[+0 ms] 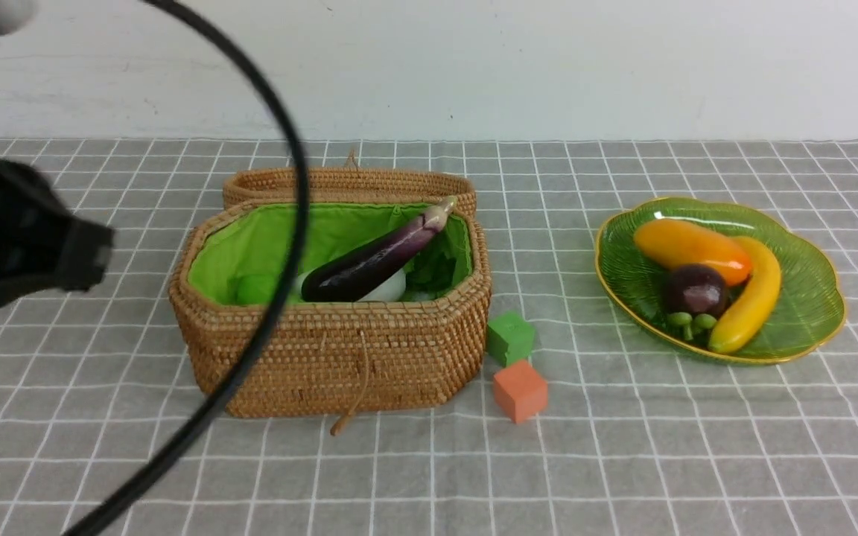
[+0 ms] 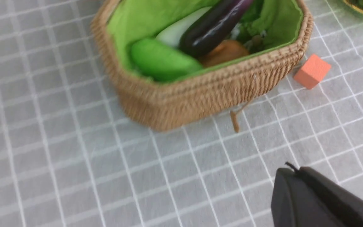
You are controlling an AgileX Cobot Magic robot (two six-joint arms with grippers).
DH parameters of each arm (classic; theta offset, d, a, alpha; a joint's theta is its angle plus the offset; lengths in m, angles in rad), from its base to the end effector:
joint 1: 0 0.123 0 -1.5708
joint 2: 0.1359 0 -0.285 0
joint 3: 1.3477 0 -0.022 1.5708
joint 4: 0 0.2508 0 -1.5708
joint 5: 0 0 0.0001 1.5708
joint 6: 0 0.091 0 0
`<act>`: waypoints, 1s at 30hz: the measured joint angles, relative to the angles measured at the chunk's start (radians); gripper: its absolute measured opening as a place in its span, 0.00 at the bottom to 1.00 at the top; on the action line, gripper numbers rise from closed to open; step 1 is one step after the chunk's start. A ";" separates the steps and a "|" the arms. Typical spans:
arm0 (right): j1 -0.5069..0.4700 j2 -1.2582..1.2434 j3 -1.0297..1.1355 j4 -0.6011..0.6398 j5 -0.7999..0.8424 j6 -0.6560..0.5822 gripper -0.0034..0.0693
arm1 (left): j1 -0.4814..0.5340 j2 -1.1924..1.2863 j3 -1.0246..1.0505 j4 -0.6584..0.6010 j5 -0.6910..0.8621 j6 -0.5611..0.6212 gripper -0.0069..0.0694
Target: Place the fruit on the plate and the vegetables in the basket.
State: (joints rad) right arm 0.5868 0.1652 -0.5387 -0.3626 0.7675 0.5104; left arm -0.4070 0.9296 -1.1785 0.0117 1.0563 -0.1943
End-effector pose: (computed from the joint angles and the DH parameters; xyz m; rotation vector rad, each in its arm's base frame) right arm 0.0354 -0.0034 0.3148 -0.1421 1.8445 0.3527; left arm 0.1472 -0.0624 0.4158 0.2464 2.2957 -0.2956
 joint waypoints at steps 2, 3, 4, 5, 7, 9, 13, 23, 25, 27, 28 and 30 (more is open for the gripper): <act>0.000 -0.019 0.032 -0.052 -0.016 0.069 0.02 | 0.000 -0.065 0.038 0.002 0.014 -0.067 0.07; 0.000 -0.030 0.061 -0.109 -0.024 0.147 0.02 | 0.000 -0.128 0.081 -0.001 0.019 -0.116 0.07; 0.000 -0.030 0.061 -0.109 -0.024 0.147 0.02 | 0.000 -0.137 0.087 -0.001 0.019 -0.116 0.07; 0.000 -0.034 0.087 -0.162 -0.027 0.223 0.03 | 0.001 -0.211 0.145 -0.012 0.013 -0.171 0.07; 0.000 -0.034 0.101 -0.200 -0.026 0.284 0.03 | 0.001 -0.271 0.197 -0.012 0.006 -0.209 0.07; 0.000 -0.034 0.108 -0.216 -0.026 0.307 0.03 | 0.001 -0.318 0.233 -0.012 0.006 -0.241 0.07; 0.000 -0.035 0.123 -0.227 -0.026 0.325 0.03 | 0.001 -0.373 0.255 -0.012 0.025 -0.266 0.07; 0.000 -0.035 0.125 -0.229 -0.026 0.327 0.04 | 0.001 -0.381 0.258 -0.012 0.064 -0.273 0.07; 0.000 -0.035 0.125 -0.229 -0.026 0.327 0.04 | 0.001 -0.382 0.260 -0.012 0.062 -0.273 0.07; 0.000 -0.035 0.125 -0.229 -0.026 0.329 0.05 | 0.001 -0.390 0.269 0.000 0.046 -0.273 0.07; 0.000 -0.035 0.125 -0.229 -0.026 0.329 0.05 | 0.001 -0.402 0.278 0.010 0.030 -0.273 0.07; 0.000 -0.035 0.125 -0.229 -0.026 0.329 0.05 | 0.001 -0.433 0.297 0.021 -0.004 -0.273 0.07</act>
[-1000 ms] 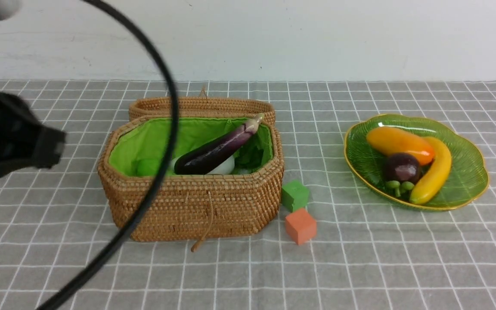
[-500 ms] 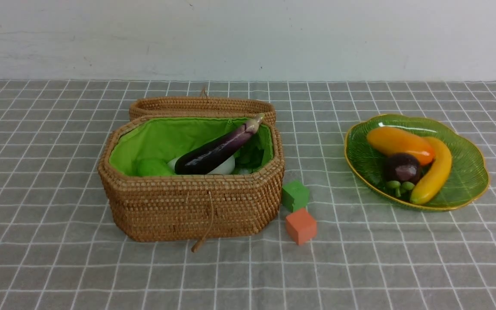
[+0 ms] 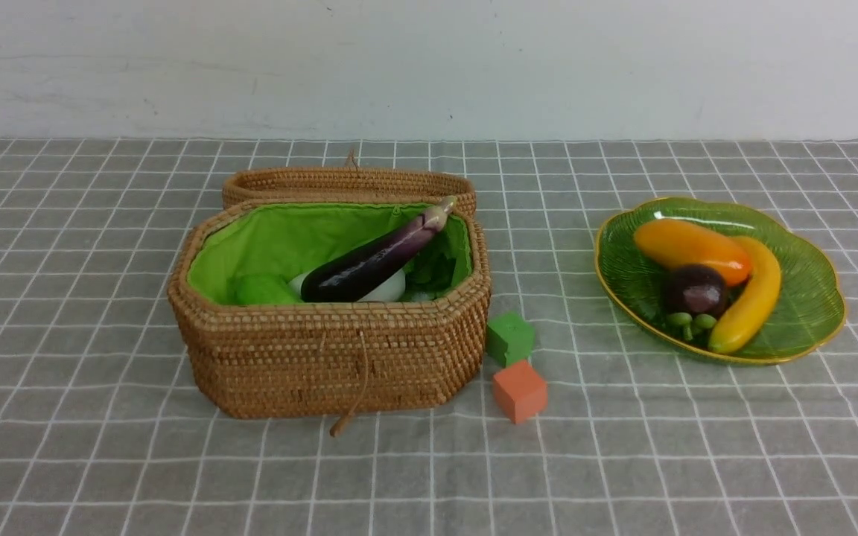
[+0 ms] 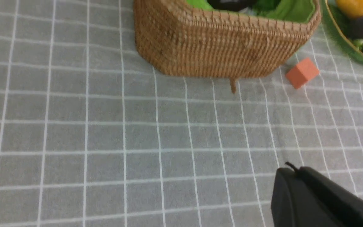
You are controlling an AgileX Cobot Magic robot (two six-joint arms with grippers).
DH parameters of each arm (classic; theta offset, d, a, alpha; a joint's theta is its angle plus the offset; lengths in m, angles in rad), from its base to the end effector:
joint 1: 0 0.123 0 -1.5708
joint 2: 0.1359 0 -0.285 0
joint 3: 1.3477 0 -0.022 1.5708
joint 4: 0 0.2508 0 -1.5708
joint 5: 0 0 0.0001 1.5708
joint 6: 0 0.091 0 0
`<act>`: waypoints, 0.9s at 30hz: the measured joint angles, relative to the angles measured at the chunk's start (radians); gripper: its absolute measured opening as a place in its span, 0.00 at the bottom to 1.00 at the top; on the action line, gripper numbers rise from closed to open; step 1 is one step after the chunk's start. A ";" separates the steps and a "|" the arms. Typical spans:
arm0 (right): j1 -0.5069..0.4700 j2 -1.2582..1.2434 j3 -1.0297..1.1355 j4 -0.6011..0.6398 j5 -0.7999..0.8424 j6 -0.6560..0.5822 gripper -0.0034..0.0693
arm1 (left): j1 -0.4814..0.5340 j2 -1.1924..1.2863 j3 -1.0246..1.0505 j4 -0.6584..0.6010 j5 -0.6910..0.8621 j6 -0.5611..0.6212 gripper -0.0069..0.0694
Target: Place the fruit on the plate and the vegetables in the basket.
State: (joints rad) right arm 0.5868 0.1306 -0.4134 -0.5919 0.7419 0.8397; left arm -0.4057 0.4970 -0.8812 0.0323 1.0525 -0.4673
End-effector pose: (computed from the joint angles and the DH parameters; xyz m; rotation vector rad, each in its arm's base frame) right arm 0.0456 -0.0109 0.2859 0.0785 1.8402 0.3215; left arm 0.0558 -0.0212 0.3751 -0.0664 2.1873 -0.4629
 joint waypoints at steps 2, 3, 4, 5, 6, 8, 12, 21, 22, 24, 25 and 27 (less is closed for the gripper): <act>0.000 0.000 0.000 0.000 0.000 0.000 0.05 | 0.004 -0.068 0.046 0.031 -0.069 0.012 0.07; 0.000 0.000 0.000 0.000 0.000 0.000 0.05 | 0.024 -0.127 0.095 0.060 -0.141 0.019 0.07; 0.000 0.000 0.000 0.000 0.000 0.000 0.05 | 0.037 -0.163 0.129 0.073 -0.175 0.020 0.07; 0.000 0.000 0.000 0.000 0.000 0.000 0.05 | 0.063 -0.208 0.178 0.093 -0.238 0.022 0.07; 0.000 0.000 0.000 0.000 0.000 0.000 0.05 | 0.102 -0.262 0.243 0.109 -0.328 0.032 0.07; 0.000 0.000 0.000 0.000 0.000 0.000 0.06 | 0.127 -0.306 0.301 0.114 -0.393 0.046 0.07; 0.000 0.000 0.000 0.000 0.000 0.000 0.07 | 0.165 -0.488 0.585 0.125 -0.624 0.129 0.07; 0.000 0.000 0.000 0.000 0.000 0.000 0.08 | 0.275 -0.506 0.905 0.059 -0.636 0.160 0.08; 0.000 0.000 0.000 0.000 -0.001 0.000 0.08 | 0.290 -0.506 0.907 0.055 -0.644 0.163 0.08; 0.000 0.000 0.000 0.000 0.000 0.000 0.08 | 0.324 -0.506 0.908 0.050 -0.656 0.165 0.08; 0.000 0.000 0.000 0.000 0.000 0.000 0.08 | 0.341 -0.506 0.909 0.048 -0.661 0.166 0.09; 0.000 0.000 0.000 0.000 0.000 0.000 0.08 | 0.366 -0.506 0.909 0.044 -0.662 0.166 0.09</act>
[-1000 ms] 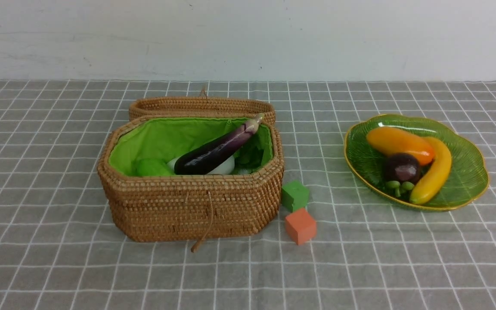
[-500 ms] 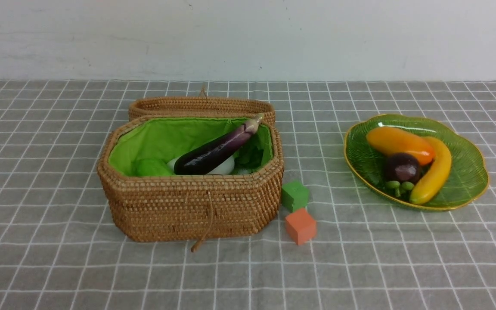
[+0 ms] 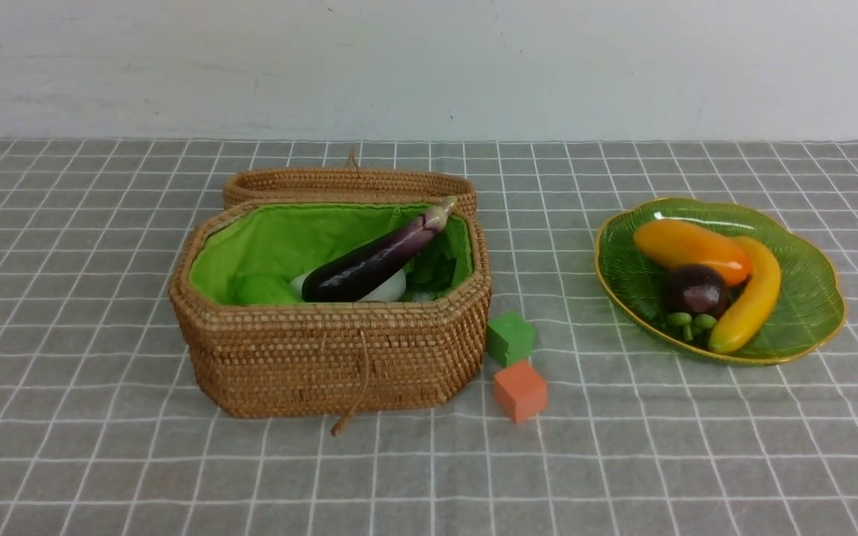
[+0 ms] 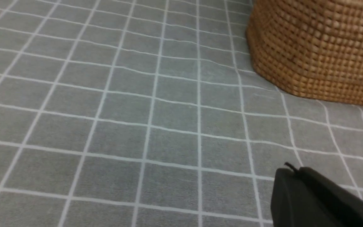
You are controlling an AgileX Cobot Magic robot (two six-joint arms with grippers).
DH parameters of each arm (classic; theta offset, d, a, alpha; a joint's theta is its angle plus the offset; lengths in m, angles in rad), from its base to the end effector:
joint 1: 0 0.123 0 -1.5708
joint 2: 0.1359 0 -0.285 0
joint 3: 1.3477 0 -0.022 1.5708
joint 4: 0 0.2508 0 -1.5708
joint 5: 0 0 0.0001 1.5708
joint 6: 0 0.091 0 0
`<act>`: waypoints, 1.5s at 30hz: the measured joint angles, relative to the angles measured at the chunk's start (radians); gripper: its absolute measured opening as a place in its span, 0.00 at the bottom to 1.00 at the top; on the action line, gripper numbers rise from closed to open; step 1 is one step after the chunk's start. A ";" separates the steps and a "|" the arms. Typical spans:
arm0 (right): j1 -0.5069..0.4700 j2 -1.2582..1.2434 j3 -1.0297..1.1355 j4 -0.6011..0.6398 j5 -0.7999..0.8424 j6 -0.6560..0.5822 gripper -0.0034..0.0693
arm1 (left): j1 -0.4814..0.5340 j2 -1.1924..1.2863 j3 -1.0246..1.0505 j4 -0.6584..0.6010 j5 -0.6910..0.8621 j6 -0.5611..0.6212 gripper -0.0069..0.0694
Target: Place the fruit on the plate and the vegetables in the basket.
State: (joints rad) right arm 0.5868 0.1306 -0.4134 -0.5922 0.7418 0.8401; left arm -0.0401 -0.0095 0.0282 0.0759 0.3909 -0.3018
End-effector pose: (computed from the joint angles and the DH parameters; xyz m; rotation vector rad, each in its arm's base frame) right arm 0.0456 -0.0110 0.2859 0.0788 1.8400 0.3215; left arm 0.0523 0.0005 0.1692 -0.2008 1.8845 -0.1579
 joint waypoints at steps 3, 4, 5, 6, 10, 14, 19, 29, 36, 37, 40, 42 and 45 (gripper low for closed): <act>0.000 0.000 0.000 0.000 0.000 0.000 0.09 | 0.025 0.000 0.000 0.000 -0.001 0.001 0.09; 0.000 0.000 0.000 0.000 0.000 0.000 0.09 | 0.026 0.000 0.000 0.000 -0.001 0.001 0.09; 0.000 0.000 0.000 0.000 0.000 0.000 0.09 | 0.027 0.000 0.000 0.000 -0.001 0.002 0.09; 0.000 0.000 0.000 0.000 0.000 0.000 0.09 | 0.027 0.000 0.000 0.000 -0.001 0.002 0.09; -0.003 0.000 0.001 0.000 0.000 0.000 0.09 | 0.027 0.000 0.000 0.000 -0.001 0.003 0.10; -0.099 0.000 0.001 0.000 -0.006 0.000 0.10 | 0.027 0.000 0.001 0.000 -0.001 0.003 0.10; -0.273 0.000 0.001 -0.020 -0.008 0.000 0.11 | 0.027 0.000 0.001 0.000 -0.001 0.003 0.10; -0.478 -0.003 0.001 -0.114 -0.042 -0.047 0.12 | 0.027 0.000 0.001 0.000 -0.001 0.003 0.11; -0.626 -0.115 0.095 0.313 -0.185 -0.577 0.14 | 0.027 0.000 0.001 0.000 -0.001 0.003 0.12; -0.633 -0.118 0.101 0.316 -0.189 -0.581 0.14 | 0.027 0.000 0.001 0.000 -0.001 0.003 0.12; -0.665 -0.142 0.208 0.313 -0.242 -0.581 0.15 | 0.027 0.000 0.001 0.000 -0.001 0.003 0.13; -0.670 -0.142 0.269 0.294 -0.280 -0.559 0.16 | 0.027 0.000 0.001 0.000 -0.002 0.003 0.13; -0.673 -0.142 0.333 0.288 -0.305 -0.538 0.16 | 0.027 0.000 0.001 0.000 -0.002 0.003 0.13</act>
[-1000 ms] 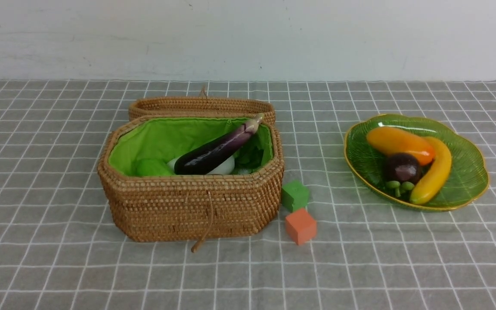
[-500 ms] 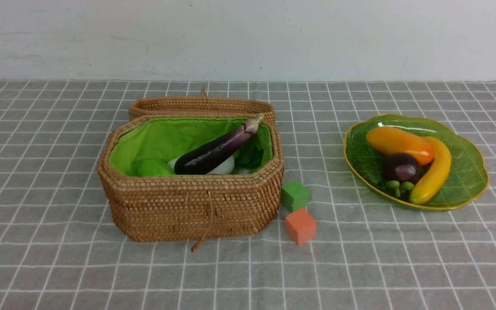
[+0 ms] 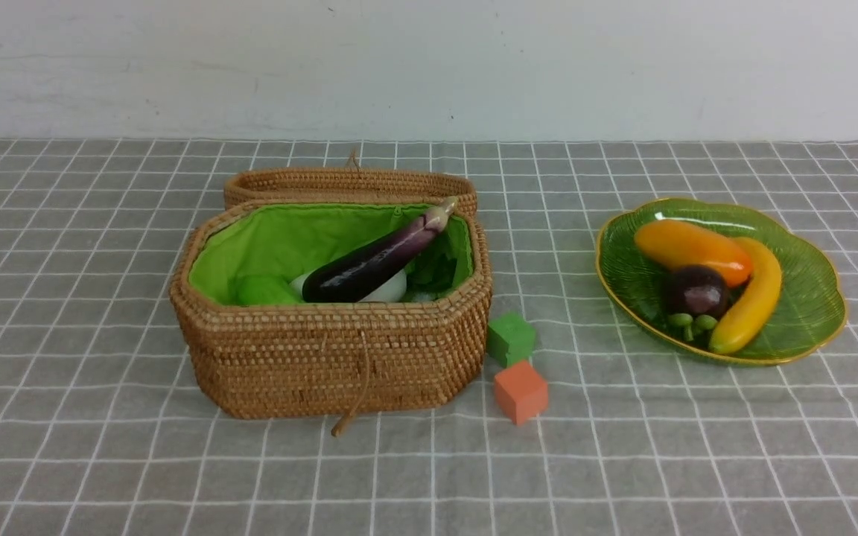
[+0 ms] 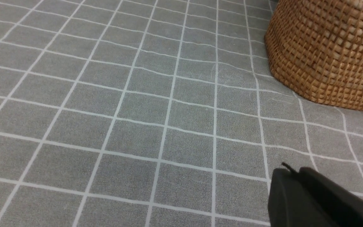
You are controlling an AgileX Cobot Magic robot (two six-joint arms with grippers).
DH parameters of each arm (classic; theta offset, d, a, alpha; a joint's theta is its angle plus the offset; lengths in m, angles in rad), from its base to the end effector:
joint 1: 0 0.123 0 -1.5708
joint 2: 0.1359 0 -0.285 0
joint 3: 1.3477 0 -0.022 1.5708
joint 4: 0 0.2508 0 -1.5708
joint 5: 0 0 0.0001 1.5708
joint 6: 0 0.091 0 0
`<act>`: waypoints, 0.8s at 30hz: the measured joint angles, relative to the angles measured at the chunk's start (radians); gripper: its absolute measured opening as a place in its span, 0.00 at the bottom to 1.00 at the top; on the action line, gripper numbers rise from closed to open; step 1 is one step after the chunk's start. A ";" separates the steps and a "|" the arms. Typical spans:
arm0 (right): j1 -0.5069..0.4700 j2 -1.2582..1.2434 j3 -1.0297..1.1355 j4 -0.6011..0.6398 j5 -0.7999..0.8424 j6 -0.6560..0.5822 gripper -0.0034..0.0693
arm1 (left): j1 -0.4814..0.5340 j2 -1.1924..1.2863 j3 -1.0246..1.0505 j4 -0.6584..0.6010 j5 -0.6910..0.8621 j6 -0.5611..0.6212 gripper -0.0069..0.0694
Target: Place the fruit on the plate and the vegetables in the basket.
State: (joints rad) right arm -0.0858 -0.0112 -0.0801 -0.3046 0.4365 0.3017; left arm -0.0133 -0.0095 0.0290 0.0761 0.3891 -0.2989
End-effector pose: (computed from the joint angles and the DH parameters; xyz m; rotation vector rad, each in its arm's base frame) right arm 0.0466 -0.0156 0.2031 0.1897 1.8019 -0.1589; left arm 0.0523 0.0019 0.1691 -0.2229 1.8802 -0.1377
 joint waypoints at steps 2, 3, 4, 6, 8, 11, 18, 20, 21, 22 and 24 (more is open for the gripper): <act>-0.001 0.000 0.072 0.000 -0.012 0.005 0.17 | 0.000 0.000 0.000 0.000 0.000 0.000 0.14; -0.001 0.000 0.089 0.000 -0.014 0.006 0.17 | 0.000 0.000 0.000 0.000 -0.001 0.000 0.14; -0.002 0.000 0.093 0.000 -0.021 0.009 0.17 | 0.000 0.000 0.000 0.000 -0.001 0.000 0.14; -0.002 0.000 0.095 0.001 -0.031 0.011 0.18 | 0.000 0.000 0.000 0.000 -0.001 0.000 0.14; -0.002 0.000 0.095 0.001 -0.033 0.011 0.18 | 0.000 0.000 0.000 0.000 -0.001 0.000 0.14; -0.002 0.000 0.096 0.003 -0.035 0.012 0.19 | 0.000 0.000 0.000 0.000 0.000 0.000 0.15; -0.002 0.000 0.096 0.003 -0.036 0.013 0.20 | 0.000 0.000 0.000 0.000 0.000 0.000 0.16; -0.002 0.000 0.096 0.003 -0.036 0.013 0.20 | 0.000 0.000 0.000 0.000 0.000 0.000 0.16; -0.002 0.000 0.096 0.003 -0.036 0.013 0.20 | 0.000 0.000 0.000 0.000 0.000 0.000 0.17; -0.002 0.000 0.096 0.003 -0.036 0.014 0.20 | 0.000 0.000 0.000 0.000 0.000 0.000 0.17; -0.002 0.000 0.096 0.003 -0.036 0.014 0.20 | 0.000 0.000 0.000 0.000 0.000 0.000 0.17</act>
State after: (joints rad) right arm -0.0878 -0.0112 0.0156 -0.3013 0.4006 0.3153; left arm -0.0133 -0.0095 0.0290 0.0761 0.3891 -0.2989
